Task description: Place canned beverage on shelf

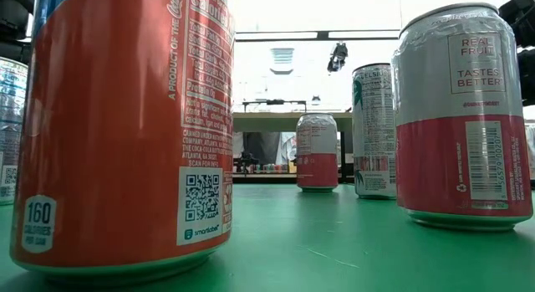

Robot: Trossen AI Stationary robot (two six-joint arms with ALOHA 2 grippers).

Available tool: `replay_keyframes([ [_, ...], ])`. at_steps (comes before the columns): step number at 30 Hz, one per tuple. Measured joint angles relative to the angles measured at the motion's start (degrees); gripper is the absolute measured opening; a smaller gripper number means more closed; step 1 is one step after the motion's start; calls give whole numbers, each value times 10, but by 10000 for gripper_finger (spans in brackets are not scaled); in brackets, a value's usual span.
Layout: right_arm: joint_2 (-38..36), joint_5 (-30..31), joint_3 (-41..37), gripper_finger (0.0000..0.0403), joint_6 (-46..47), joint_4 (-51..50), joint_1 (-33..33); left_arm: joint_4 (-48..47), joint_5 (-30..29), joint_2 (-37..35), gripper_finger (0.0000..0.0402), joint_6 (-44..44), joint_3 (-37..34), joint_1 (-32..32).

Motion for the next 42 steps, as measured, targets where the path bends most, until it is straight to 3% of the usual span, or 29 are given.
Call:
replay_keyframes([
  [8,0,29,0,329,-28,54,0,10,1,0,0,-7,0,0],
  [10,0,29,0,329,-17,64,0,25,19,0,0,-82,0,0],
  [13,0,29,0,329,32,61,0,51,63,0,0,-273,0,0],
  [16,0,16,0,329,207,82,0,89,64,0,0,-402,0,1],
  [19,1,12,0,329,256,151,0,139,63,1,0,-392,0,1],
  [23,2,-30,2,329,253,272,2,257,161,24,0,-304,0,0],
  [26,11,-35,29,329,245,286,1,343,202,51,0,-265,0,0],
  [30,53,-41,77,329,244,282,2,389,208,88,0,-259,0,0],
  [37,162,-52,196,329,230,211,2,378,209,167,0,-282,46,0],
  [42,229,-51,287,329,215,133,2,230,210,219,0,-271,132,0],
])
